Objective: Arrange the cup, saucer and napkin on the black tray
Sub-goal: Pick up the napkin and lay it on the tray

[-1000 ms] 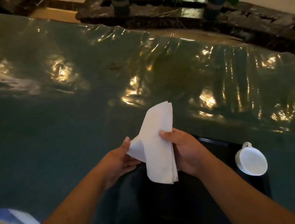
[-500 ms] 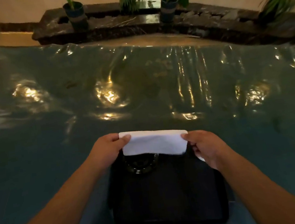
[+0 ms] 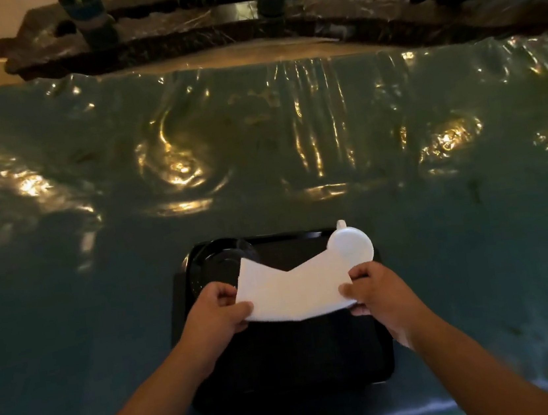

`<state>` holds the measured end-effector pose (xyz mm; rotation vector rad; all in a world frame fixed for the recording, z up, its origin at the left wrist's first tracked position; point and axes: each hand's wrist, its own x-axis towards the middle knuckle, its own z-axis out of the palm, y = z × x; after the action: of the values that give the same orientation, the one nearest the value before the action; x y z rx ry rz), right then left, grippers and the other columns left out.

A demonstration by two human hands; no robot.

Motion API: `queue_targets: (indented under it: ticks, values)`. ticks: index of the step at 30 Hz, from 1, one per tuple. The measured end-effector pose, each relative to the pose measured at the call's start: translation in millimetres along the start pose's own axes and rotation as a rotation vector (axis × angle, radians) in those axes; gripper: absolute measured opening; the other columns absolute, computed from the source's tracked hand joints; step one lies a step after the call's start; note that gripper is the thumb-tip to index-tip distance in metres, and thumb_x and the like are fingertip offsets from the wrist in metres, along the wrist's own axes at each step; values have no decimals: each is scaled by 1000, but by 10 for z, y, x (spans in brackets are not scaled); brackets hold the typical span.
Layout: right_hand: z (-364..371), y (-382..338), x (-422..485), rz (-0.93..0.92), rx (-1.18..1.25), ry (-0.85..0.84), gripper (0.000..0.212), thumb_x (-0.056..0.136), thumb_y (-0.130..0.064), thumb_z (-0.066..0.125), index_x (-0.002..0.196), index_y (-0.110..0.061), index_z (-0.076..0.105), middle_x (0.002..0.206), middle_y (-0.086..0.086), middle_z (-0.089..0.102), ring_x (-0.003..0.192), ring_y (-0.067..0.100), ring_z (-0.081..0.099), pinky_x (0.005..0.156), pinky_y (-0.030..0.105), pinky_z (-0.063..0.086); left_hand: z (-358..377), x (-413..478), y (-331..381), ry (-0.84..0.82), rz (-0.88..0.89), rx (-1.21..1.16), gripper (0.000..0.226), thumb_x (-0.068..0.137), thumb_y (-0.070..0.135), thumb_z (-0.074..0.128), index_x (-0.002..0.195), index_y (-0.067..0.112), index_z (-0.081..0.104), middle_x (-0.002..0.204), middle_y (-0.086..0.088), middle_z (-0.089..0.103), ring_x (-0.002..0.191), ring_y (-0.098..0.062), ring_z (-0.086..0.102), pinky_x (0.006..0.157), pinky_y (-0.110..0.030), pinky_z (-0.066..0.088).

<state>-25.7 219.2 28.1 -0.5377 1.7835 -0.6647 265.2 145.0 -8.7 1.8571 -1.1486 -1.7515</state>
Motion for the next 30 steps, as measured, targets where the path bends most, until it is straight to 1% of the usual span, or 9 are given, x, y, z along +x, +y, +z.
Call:
queue_targets:
  ticks: [3,7,9,11,13,15,19,23,30]
  values:
    - [17,296,-44,4,-111,-43,48,89,-11,75,131,-19,54,100,-1,76,83,10,74,65,27,60,31,-75,-255,-35,-49,57,34,82,9,82,105,21,59,101,-4,76,87,-17,75,62,-27,59]
    - [104,608,-41,-108,-557,-9,68,89,-20,74,148,-20,38,77,-3,69,68,7,65,59,21,45,3,-171,-485,79,68,523,28,80,33,82,87,32,55,78,4,69,70,-12,67,57,-32,52]
    - [125,675,-50,-198,-712,47,61,89,-30,70,142,-26,41,81,-8,62,75,11,63,61,27,43,-10,-216,-555,153,237,745,32,79,41,78,81,35,46,68,9,61,59,-7,59,50,-26,42]
    - [155,733,-59,-392,-821,121,47,88,-34,66,131,-28,48,94,-7,57,88,19,61,69,33,47,11,-224,-589,183,496,915,34,80,42,74,80,36,41,75,14,54,62,-7,53,52,-21,38]
    - [226,776,-44,-624,-933,145,45,85,-32,67,128,-23,57,106,0,57,95,25,56,78,39,53,79,-186,-624,158,807,1031,20,84,41,68,94,32,53,93,8,58,80,-14,56,65,-28,49]
    - [316,776,-20,-742,-1011,97,50,84,-30,71,132,-19,61,118,6,60,103,28,56,88,42,54,165,-144,-640,55,933,1143,32,88,43,61,113,24,61,115,-2,65,100,-24,62,83,-41,58]
    - [429,810,43,-788,-1188,5,54,79,-31,78,130,-21,67,130,12,65,114,34,62,90,48,57,239,-71,-723,-45,884,1387,49,88,54,62,129,28,64,140,-7,63,122,-28,64,98,-46,54]
    - [484,818,70,-741,-1231,17,48,75,-31,81,122,-22,72,127,13,66,113,35,63,87,48,58,185,-50,-708,-68,787,1420,51,87,58,48,124,29,70,139,-6,64,122,-29,65,97,-47,54]
    - [532,895,67,-765,-1233,-2,45,80,-34,75,124,-26,68,132,10,62,119,34,59,92,47,54,75,-59,-745,-105,800,1411,49,87,57,50,119,27,71,140,-6,64,120,-29,65,97,-47,53]
